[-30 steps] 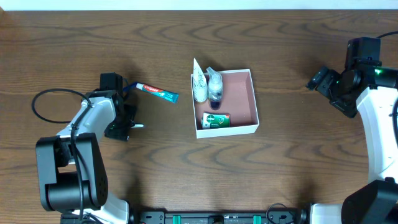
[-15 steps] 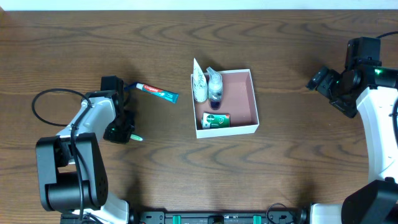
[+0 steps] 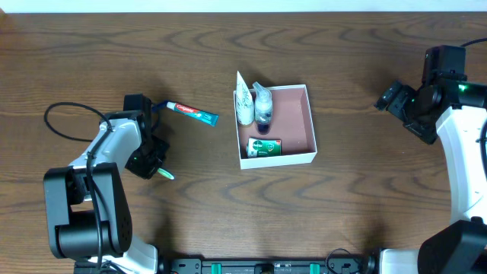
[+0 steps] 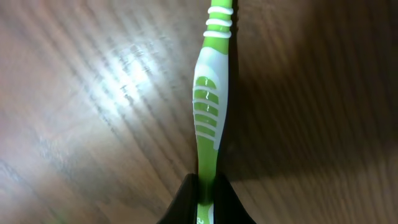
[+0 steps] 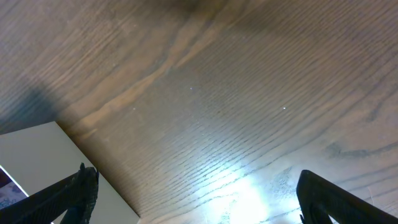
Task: Pack container
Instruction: 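Reach the left gripper to the green toothbrush and grasp its handle, then lift the toothbrush with the left gripper and raise it upright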
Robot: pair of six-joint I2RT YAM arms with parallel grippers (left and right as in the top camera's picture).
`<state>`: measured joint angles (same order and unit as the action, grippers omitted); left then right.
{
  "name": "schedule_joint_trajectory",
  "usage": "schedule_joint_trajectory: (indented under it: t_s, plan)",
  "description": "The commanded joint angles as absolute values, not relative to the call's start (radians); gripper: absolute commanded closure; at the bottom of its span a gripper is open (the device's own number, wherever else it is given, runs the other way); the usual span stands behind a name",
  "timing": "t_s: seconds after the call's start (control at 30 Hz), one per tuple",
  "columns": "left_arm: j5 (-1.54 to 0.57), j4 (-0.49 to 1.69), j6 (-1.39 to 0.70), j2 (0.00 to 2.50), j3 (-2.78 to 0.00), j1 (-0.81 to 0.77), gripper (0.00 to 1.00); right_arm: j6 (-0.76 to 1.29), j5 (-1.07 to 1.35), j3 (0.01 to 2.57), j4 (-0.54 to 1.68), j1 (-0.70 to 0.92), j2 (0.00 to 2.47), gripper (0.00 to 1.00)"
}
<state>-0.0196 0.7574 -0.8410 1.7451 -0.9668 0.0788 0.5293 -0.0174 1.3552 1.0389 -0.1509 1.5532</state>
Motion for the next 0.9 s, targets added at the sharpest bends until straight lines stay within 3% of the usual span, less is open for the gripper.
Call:
schedule_joint_trajectory:
  t_s: [0.0,0.23,0.5,0.87]
  plan:
    - [-0.015,0.752,-0.693,1.748,-0.976,0.086,0.94,0.515,-0.018,1.358,1.040,-0.159,1.557,0.01]
    - [-0.121,0.756,-0.454,1.690,-1.055,0.079,0.94,0.515,-0.019,1.358,1.040,-0.159,1.557,0.01]
    - [-0.131,0.892,-0.322,1.542,-1.195,-0.008,0.94,0.515,-0.019,1.358,1.040,-0.159,1.557,0.01]
    - [0.002,0.935,-0.342,1.297,-1.301,-0.226,0.94,0.515,-0.018,1.358,1.040,-0.159,1.557,0.01]
